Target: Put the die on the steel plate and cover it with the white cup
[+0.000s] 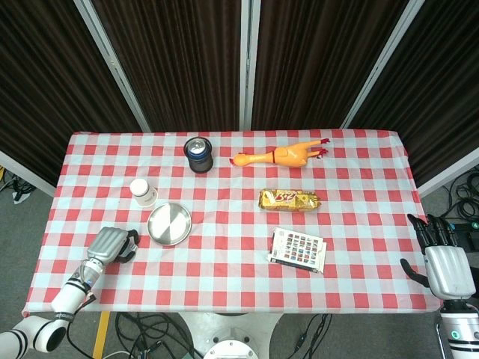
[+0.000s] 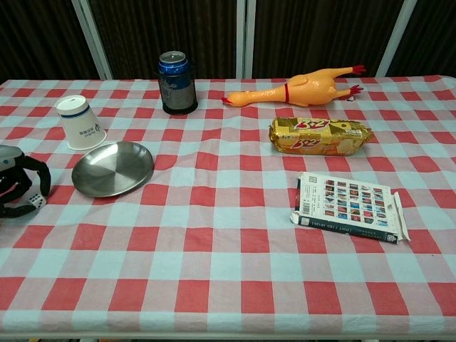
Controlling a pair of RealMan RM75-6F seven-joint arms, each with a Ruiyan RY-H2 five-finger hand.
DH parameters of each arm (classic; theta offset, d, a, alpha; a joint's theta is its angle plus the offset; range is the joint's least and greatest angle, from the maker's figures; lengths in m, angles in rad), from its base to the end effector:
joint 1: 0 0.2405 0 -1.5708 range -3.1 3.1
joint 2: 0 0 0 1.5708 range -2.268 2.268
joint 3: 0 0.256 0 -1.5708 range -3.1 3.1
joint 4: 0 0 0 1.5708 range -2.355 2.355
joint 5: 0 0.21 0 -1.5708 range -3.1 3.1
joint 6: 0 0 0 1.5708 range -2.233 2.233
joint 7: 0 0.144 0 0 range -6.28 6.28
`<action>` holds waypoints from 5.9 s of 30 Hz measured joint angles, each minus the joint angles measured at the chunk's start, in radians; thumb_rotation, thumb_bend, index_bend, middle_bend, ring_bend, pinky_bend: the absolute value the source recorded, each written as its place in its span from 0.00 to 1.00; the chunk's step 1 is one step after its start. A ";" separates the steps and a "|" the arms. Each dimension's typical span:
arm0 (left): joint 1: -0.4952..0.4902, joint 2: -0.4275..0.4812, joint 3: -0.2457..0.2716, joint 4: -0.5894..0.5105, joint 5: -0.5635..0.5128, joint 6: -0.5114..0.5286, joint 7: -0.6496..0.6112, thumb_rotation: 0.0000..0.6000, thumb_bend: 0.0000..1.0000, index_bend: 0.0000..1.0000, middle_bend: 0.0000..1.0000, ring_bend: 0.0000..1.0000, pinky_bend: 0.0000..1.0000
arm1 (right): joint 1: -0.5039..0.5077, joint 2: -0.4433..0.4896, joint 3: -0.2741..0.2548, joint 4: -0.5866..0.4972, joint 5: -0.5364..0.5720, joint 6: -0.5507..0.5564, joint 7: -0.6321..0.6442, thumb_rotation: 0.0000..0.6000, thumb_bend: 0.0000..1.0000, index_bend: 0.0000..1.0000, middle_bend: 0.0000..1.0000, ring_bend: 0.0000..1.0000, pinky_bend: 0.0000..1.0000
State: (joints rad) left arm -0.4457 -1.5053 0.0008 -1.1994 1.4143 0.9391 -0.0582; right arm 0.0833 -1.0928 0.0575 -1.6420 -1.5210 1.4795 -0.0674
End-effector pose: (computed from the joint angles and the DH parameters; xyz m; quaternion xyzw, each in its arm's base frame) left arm -0.3086 0.2744 -0.0025 -0.7308 -0.4552 -0.2764 0.4271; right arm -0.3041 -0.1817 0.1638 0.6120 -0.3634 0.3754 0.5937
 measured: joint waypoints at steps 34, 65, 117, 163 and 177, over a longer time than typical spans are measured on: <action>-0.187 -0.104 -0.134 -0.012 -0.114 -0.073 0.180 1.00 0.26 0.41 0.77 0.81 0.91 | -0.012 0.007 -0.001 0.014 0.000 0.014 0.036 1.00 0.17 0.03 0.16 0.00 0.03; -0.130 -0.079 -0.355 0.168 -0.389 -0.198 -0.375 1.00 0.16 0.23 0.18 0.13 0.24 | -0.011 0.011 0.004 0.010 -0.006 0.022 0.026 1.00 0.17 0.04 0.16 0.00 0.03; -0.191 -0.091 -0.201 0.013 -0.068 -0.081 -0.466 1.00 0.20 0.56 0.36 0.22 0.24 | -0.020 0.007 -0.002 -0.005 -0.013 0.031 0.012 1.00 0.17 0.05 0.16 0.00 0.03; -0.134 -0.084 -0.198 0.010 -0.241 -0.069 -0.274 1.00 0.20 0.56 0.36 0.22 0.22 | -0.015 -0.001 -0.002 0.009 -0.022 0.025 0.030 1.00 0.17 0.05 0.16 0.00 0.03; -0.135 -0.072 -0.182 -0.043 -0.208 -0.071 -0.269 1.00 0.20 0.56 0.36 0.22 0.21 | -0.008 -0.002 -0.002 0.007 -0.018 0.013 0.025 1.00 0.17 0.05 0.16 0.00 0.03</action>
State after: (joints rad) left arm -0.5811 -1.5774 -0.1816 -1.2425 1.2063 0.8682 -0.3268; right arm 0.0750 -1.0945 0.0556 -1.6354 -1.5388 1.4922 -0.0421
